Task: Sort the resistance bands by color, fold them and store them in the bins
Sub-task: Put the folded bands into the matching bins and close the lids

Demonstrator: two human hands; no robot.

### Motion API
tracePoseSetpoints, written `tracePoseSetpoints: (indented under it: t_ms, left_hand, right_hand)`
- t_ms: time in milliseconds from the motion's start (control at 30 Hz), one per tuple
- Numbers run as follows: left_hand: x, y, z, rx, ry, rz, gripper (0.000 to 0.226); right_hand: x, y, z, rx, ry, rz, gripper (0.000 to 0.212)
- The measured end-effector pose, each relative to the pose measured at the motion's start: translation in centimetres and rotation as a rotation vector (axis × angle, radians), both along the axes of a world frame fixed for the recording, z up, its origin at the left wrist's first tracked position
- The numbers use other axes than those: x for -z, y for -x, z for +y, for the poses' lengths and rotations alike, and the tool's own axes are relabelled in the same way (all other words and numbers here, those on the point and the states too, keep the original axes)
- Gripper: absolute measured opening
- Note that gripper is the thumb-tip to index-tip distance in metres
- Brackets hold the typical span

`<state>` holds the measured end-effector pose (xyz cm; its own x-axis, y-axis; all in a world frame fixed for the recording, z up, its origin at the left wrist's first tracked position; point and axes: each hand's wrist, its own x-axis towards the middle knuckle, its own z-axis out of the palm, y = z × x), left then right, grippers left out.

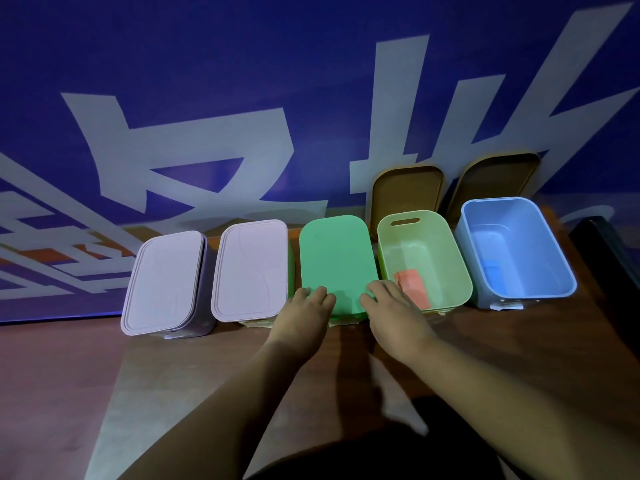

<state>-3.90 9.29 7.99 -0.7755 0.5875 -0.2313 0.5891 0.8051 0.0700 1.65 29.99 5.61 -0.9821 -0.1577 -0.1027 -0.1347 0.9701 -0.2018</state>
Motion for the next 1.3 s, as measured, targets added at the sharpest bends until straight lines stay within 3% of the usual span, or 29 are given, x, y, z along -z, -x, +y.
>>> tracePoseSetpoints:
  t_ms: [333,833,1000,1300]
  left_hand:
    - [-0.7,0.4,1.2,-0.030,0.057,-0.055,0.029]
    - [-0.5,3.5,0.9,-0.023,0.000,-0.109,0.053]
    - [-1.2,5.3,0.9,0.049,0.029,-0.116,0.046]
    - [-1.6,7.5,2.3,-0.041,0.004,-0.136,0.029]
  right_hand:
    - [-0.9,0.2,-0.3,0.070,0.068,-0.056,0.026]
    - [-3.0,2.9,-1.2,0.213,0.105,-0.112,0.037]
    - [-4.2,4.1,-1.4,0.198,0.042,-0.184,0.039]
    - [-5.4,5.6,0.4,0.197,0.133,-0.261,0.036]
